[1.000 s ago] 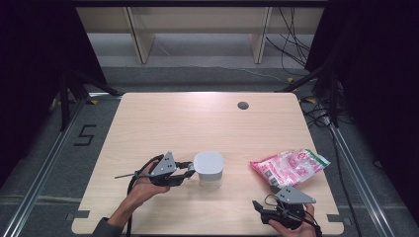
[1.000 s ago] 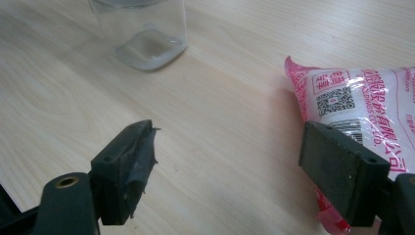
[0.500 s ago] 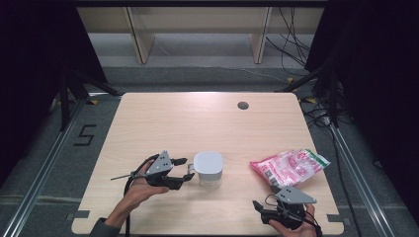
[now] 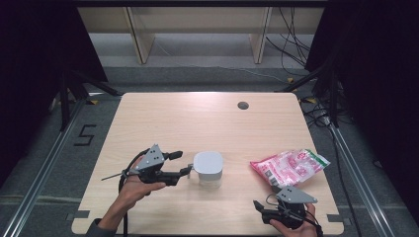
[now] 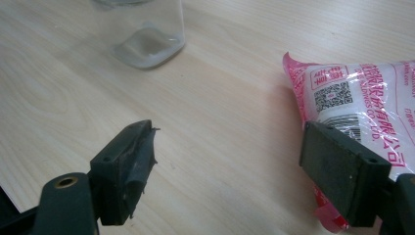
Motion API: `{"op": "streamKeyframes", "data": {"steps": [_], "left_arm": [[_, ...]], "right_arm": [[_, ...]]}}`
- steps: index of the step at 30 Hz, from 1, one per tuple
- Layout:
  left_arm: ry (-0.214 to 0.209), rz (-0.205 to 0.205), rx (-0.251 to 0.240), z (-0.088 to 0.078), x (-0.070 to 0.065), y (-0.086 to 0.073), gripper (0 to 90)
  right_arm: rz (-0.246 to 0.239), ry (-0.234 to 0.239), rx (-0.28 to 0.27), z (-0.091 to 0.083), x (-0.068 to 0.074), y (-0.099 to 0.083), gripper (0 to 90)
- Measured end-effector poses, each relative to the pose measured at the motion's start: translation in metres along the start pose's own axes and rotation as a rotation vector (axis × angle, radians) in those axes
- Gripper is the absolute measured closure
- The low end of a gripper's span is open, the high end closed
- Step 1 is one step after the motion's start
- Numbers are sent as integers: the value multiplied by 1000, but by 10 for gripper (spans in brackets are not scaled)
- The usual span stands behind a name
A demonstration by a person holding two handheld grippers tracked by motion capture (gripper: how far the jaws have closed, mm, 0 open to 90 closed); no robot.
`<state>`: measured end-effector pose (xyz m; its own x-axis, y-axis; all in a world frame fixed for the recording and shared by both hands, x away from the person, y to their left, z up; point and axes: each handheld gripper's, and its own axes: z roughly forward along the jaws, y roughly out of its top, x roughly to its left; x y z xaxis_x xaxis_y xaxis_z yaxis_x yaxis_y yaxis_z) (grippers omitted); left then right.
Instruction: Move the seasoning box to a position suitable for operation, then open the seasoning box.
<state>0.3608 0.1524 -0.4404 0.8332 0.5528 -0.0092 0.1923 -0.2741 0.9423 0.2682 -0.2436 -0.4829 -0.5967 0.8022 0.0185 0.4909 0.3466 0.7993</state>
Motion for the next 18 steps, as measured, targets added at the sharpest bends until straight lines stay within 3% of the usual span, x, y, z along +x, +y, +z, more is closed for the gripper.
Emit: {"op": "streamKeyframes", "data": {"steps": [2,3,4,5,6,7,8,9,12,13,15,16,17,18], "left_arm": [[-11,-38,8,1,-2,1,407],[-11,-38,8,1,-2,1,427],[-23,-57,10,1,-3,2,450],[-43,-29,7,2,-2,4,478],[-45,-53,-1,3,-4,4,497],[-34,-36,1,3,-4,5,527],[-18,-18,6,2,-5,6,561],[-31,-1,4,2,-6,6,593],[-19,12,-6,2,-8,8,702],[-15,2,-7,1,-9,8,702],[-18,36,-24,2,-7,12,794],[-12,14,-37,3,-9,14,794],[-1,40,-40,4,-9,19,835],[-1,40,-40,4,-9,19,846]], "right_arm": [[-20,26,-1,2,0,1,216],[-20,26,-1,2,0,1,216],[7,-10,-13,1,3,0,217],[-6,-8,-11,1,2,0,217],[-15,-7,-16,1,1,1,217],[8,13,-8,2,2,0,217],[-19,12,-9,2,0,1,217],[-25,-6,-18,2,0,1,217],[-29,29,-3,2,-1,1,216],[-29,29,-3,2,-1,1,216],[-14,24,2,3,0,1,216],[-14,24,2,3,0,1,216],[-26,-2,-8,3,0,1,215],[-26,-2,-8,3,0,1,215]]}}
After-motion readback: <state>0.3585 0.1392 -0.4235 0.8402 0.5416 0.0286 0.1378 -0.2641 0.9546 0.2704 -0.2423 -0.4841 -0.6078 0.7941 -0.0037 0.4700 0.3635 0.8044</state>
